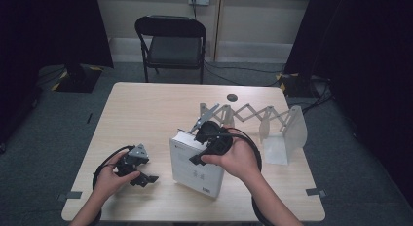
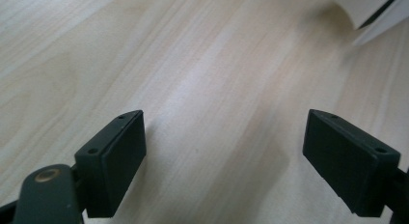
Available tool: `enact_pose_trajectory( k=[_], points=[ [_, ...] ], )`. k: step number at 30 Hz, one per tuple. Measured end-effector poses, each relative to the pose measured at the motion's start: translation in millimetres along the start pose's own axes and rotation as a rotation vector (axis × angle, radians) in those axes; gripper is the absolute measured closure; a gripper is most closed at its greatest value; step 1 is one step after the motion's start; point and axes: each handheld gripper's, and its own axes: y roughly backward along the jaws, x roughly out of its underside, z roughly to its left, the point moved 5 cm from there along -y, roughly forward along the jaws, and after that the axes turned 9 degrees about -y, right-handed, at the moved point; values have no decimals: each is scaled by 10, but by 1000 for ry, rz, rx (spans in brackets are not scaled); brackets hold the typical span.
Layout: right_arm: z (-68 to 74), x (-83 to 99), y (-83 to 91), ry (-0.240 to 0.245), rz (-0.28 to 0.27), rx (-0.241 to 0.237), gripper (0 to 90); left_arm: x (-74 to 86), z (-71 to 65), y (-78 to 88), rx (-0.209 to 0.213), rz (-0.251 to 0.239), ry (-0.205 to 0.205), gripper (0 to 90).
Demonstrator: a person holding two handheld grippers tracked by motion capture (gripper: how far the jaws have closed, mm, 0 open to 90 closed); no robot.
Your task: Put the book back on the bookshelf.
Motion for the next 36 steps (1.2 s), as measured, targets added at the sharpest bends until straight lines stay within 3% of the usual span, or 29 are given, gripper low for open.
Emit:
enact_pose_trajectory(
  k=[6,10,18,23,26,36],
  points=[
    [-28,84,83,-19,-3,4,525,8,25,-34,-28,-9,-11,149],
    [-52,148,140,-34,-4,10,524,31,28,-55,-49,-18,-60,131],
    [-96,263,210,-54,-6,19,524,62,28,-105,-53,-55,-66,0],
    [-110,308,246,-64,0,20,525,81,27,-104,-54,-77,-66,0],
    [-120,328,264,-64,3,23,525,105,42,-116,-56,-131,-75,0],
    [-145,407,373,-70,-3,28,526,105,43,-116,-57,-131,-75,0]
  ],
)
